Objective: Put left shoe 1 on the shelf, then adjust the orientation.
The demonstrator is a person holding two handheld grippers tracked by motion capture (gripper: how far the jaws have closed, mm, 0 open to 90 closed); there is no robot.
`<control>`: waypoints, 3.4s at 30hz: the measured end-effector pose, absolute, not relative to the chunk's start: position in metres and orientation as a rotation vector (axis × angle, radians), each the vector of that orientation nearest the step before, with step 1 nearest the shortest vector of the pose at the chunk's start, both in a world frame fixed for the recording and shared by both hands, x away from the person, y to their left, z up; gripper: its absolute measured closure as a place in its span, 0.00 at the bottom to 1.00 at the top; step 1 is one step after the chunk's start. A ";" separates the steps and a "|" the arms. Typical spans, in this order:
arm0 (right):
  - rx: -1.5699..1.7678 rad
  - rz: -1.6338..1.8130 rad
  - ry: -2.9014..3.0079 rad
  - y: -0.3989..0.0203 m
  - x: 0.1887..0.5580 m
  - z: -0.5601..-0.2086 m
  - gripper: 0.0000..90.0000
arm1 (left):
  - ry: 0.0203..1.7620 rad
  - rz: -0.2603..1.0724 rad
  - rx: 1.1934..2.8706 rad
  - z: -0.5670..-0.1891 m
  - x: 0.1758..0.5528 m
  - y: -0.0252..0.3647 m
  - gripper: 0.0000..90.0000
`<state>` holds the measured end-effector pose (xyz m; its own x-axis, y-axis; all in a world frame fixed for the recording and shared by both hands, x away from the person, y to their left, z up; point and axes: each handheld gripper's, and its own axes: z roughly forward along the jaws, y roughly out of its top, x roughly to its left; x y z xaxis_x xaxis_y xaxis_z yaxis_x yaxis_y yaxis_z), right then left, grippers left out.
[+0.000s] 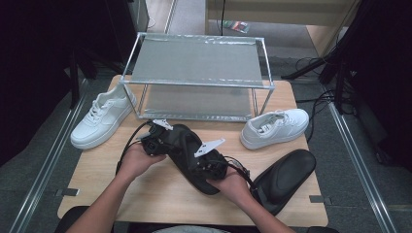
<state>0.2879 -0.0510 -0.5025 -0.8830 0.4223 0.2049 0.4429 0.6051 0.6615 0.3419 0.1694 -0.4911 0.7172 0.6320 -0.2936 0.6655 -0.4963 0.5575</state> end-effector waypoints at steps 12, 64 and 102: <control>-0.676 -1.176 -2.765 -0.029 0.283 -0.505 1.00 | 1.005 -0.058 2.241 -0.492 0.337 0.179 0.99; -0.684 -1.370 -2.672 -0.022 0.288 -0.498 0.91 | 1.010 -0.070 2.146 -0.484 0.337 0.192 0.83; -1.097 -1.429 -2.653 -0.081 0.293 -0.503 0.57 | 0.895 -0.018 2.098 -0.431 0.345 0.190 0.43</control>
